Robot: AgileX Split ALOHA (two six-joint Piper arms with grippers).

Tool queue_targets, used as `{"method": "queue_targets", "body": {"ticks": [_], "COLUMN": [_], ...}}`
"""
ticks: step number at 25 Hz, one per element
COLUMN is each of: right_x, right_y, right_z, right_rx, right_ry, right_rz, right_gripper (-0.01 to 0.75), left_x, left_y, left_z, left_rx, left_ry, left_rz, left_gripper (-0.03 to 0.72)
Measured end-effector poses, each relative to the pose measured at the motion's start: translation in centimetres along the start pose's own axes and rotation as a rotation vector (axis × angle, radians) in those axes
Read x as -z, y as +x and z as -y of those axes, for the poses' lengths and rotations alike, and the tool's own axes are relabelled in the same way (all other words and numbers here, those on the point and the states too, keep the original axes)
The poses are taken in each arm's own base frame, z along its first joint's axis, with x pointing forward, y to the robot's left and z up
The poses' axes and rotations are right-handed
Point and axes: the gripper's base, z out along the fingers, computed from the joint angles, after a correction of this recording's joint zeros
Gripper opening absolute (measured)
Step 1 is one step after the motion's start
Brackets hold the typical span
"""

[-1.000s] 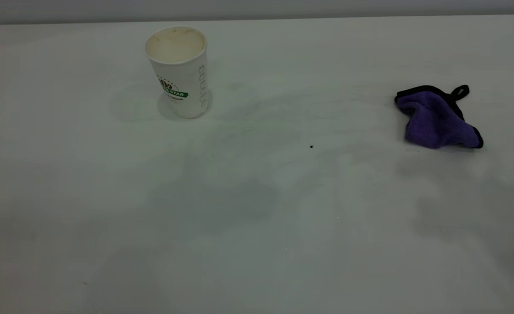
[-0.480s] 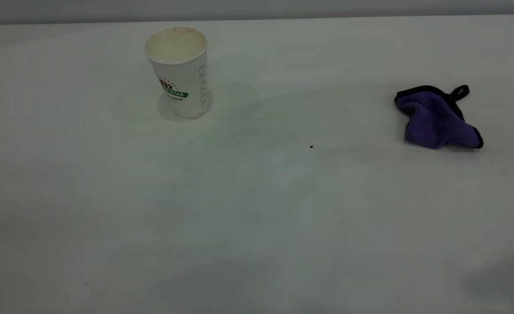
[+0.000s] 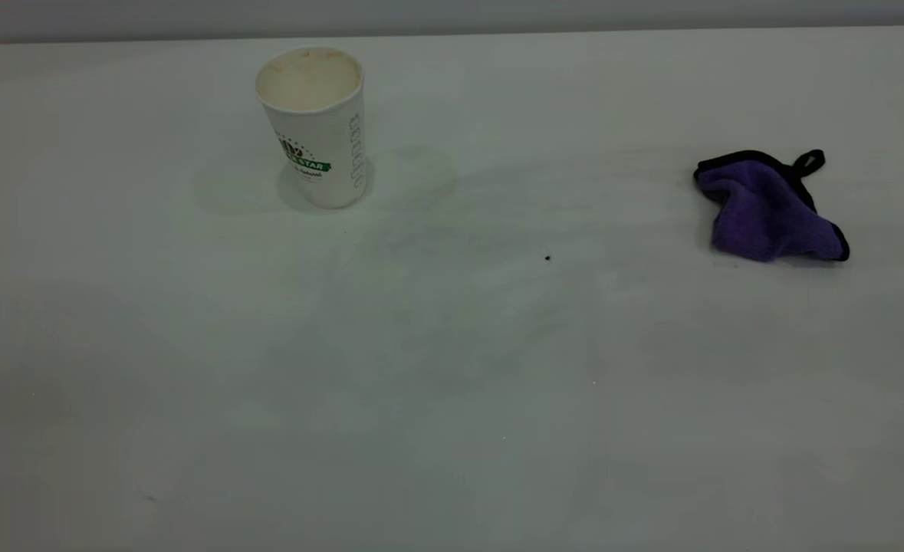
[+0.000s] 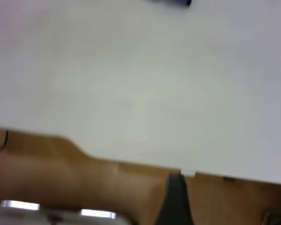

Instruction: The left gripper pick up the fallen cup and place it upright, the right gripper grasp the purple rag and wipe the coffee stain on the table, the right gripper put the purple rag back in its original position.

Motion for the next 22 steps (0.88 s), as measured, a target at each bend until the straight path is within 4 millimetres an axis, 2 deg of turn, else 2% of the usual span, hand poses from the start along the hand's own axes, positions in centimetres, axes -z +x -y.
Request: {"method": "queue_targets", "body": {"ticks": [5,9,22], "right_x": [0.9,0.9,2.0], "right_y": [1.0,1.7,3.0], "right_z": [0.1,0.2,0.1], "right_rx": [-0.036,-0.048,-0.047], "right_ry": [0.043,0.057,0.061], "right_rz": [0.107,0.184,0.318], "right_gripper": [0.658,0.649,0.622], "left_x": [0.0,0.0,0.0], "left_y": [0.0,0.0,0.0], "left_z": [0.0,0.0,0.0], "left_rx": [0.000,0.000,0.000], "left_ry": [0.000,0.000,0.000], "left_rz": [0.000,0.000,0.000], "left_gripper": [0.372,0.372,0.372]}}
